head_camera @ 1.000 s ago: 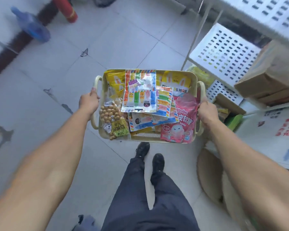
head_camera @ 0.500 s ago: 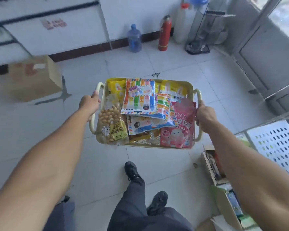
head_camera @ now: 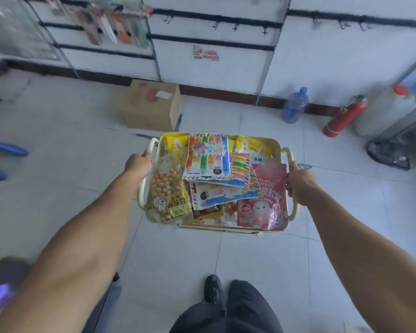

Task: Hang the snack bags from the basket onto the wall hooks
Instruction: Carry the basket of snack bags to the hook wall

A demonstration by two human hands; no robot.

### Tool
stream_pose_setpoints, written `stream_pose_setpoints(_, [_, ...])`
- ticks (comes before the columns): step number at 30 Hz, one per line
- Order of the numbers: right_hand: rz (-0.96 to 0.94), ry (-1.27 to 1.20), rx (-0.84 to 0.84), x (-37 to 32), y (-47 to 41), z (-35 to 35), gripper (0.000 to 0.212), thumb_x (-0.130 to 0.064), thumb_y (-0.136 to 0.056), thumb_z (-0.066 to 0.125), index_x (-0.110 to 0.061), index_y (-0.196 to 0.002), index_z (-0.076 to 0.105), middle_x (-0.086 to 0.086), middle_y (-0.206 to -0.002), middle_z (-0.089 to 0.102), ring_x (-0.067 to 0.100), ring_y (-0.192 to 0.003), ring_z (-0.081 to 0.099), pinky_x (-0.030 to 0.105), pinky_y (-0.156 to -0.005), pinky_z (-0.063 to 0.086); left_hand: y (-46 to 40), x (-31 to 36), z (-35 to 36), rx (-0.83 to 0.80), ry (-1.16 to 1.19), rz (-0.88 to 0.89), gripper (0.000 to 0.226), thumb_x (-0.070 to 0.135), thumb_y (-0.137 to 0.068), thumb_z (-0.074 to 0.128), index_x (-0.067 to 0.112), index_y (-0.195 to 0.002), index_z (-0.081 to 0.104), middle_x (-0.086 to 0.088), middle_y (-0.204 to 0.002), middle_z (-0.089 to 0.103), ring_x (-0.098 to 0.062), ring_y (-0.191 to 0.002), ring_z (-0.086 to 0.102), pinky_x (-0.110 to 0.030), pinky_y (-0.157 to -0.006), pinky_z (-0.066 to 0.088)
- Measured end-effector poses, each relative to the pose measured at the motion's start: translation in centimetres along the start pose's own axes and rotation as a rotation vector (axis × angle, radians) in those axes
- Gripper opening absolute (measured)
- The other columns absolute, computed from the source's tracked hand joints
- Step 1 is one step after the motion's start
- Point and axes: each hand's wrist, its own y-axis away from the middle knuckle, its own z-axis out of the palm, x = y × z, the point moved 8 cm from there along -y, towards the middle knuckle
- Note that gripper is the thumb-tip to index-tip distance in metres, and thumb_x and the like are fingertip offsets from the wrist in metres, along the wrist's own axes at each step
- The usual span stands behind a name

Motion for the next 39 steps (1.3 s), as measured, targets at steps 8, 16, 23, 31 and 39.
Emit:
stream_pose_setpoints(8, [-0.104,0.076,-0.185,-15.4,-5.8,14.8,0.053,-0.049,-0.102,0.044,-0.005,-0.074,0.055,0.007,-0.063,0.047,0.018,-0.050,0.041,0.030,-0.048,0.037,-11.3,-2.8,-9.6,0.167,0.089,-0.160,0.068,0.059,-0.098,0.037,-0.001,-0.095,0.069,-0.024,-0.108,0.070,-0.042,-0.099,0.066,-0.047,-0.091,0.054])
stream_pose_setpoints(16, [-0.168,0.218,-0.341,-29.7,-11.7,28.8,0.056,-0.051,-0.103,0.039,-0.004,-0.077,0.056,0.007,-0.062,0.047,0.018,-0.050,0.042,0.030,-0.050,0.038,-21.5,-2.7,-16.5,0.284,0.133,-0.287,0.073,0.059,-0.099,0.036,-0.006,-0.109,0.067,-0.024,-0.109,0.069,-0.042,-0.102,0.066,-0.046,-0.093,0.052])
stream_pose_setpoints(23, [-0.227,0.251,-0.401,-41.0,-14.0,38.8,0.054,-0.048,-0.103,0.040,-0.006,-0.072,0.053,0.008,-0.061,0.046,0.018,-0.050,0.041,0.029,-0.049,0.036,-30.7,-0.2,-23.2,0.345,0.173,-0.313,0.069,0.056,-0.102,0.038,-0.006,-0.108,0.068,-0.025,-0.110,0.069,-0.041,-0.105,0.065,-0.047,-0.098,0.051])
stream_pose_setpoints(31, [-0.246,0.284,-0.390,-52.1,-18.2,50.6,0.053,-0.048,-0.103,0.039,-0.006,-0.072,0.053,0.008,-0.059,0.048,0.020,-0.049,0.042,0.033,-0.053,0.037,-46.2,1.6,-29.1,0.309,0.213,-0.330,0.067,0.054,-0.102,0.041,-0.007,-0.107,0.068,-0.025,-0.111,0.069,-0.041,-0.105,0.065,-0.046,-0.099,0.051])
stream_pose_setpoints(39, [-0.227,0.242,-0.382,-63.5,-21.3,59.2,0.050,-0.046,-0.103,0.038,-0.009,-0.074,0.053,0.007,-0.060,0.044,0.017,-0.049,0.040,0.027,-0.049,0.035,-60.1,7.3,-35.7,0.288,0.141,-0.328,0.069,0.056,-0.102,0.036,-0.004,-0.113,0.067,-0.023,-0.114,0.068,-0.041,-0.108,0.064,-0.040,-0.091,0.047])
